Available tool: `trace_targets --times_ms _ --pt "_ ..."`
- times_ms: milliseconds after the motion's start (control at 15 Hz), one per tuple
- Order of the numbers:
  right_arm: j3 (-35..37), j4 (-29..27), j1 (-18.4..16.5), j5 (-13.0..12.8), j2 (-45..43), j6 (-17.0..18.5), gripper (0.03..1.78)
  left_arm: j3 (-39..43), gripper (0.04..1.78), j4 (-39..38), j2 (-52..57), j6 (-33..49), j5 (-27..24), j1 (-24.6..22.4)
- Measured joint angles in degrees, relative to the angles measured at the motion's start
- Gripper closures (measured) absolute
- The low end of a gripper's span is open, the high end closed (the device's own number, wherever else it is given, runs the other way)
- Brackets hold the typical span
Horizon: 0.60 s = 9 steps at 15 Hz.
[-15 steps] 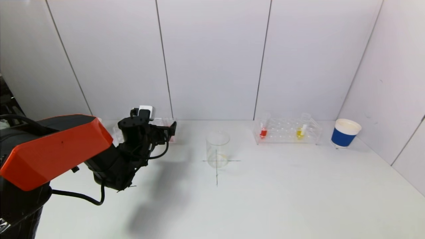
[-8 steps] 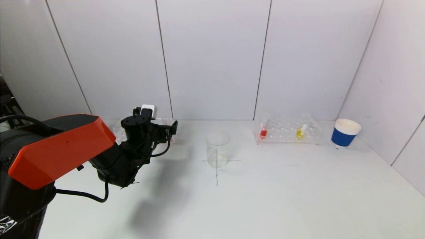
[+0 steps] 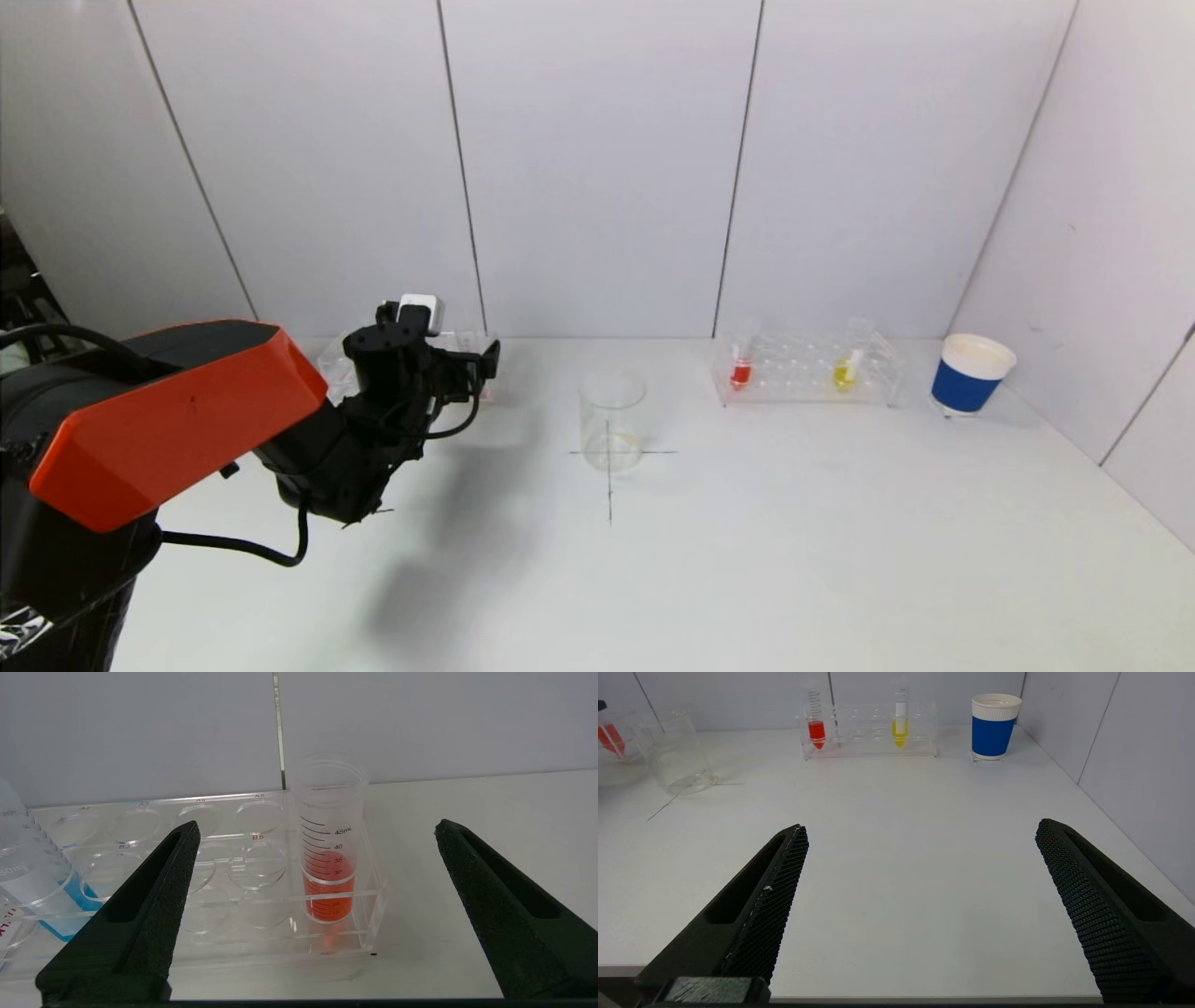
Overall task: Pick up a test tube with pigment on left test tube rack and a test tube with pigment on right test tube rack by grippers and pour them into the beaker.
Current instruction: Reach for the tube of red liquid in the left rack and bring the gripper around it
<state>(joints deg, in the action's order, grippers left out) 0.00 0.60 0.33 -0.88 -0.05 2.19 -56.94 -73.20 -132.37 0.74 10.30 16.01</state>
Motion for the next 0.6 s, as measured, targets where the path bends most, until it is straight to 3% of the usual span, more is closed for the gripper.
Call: trace_targets --times_ms 600 --pt "0.0 0.0 0.0 0.0 0.0 0.0 0.04 -0.4 0.06 0.1 0.0 0.0 0.0 -0.4"
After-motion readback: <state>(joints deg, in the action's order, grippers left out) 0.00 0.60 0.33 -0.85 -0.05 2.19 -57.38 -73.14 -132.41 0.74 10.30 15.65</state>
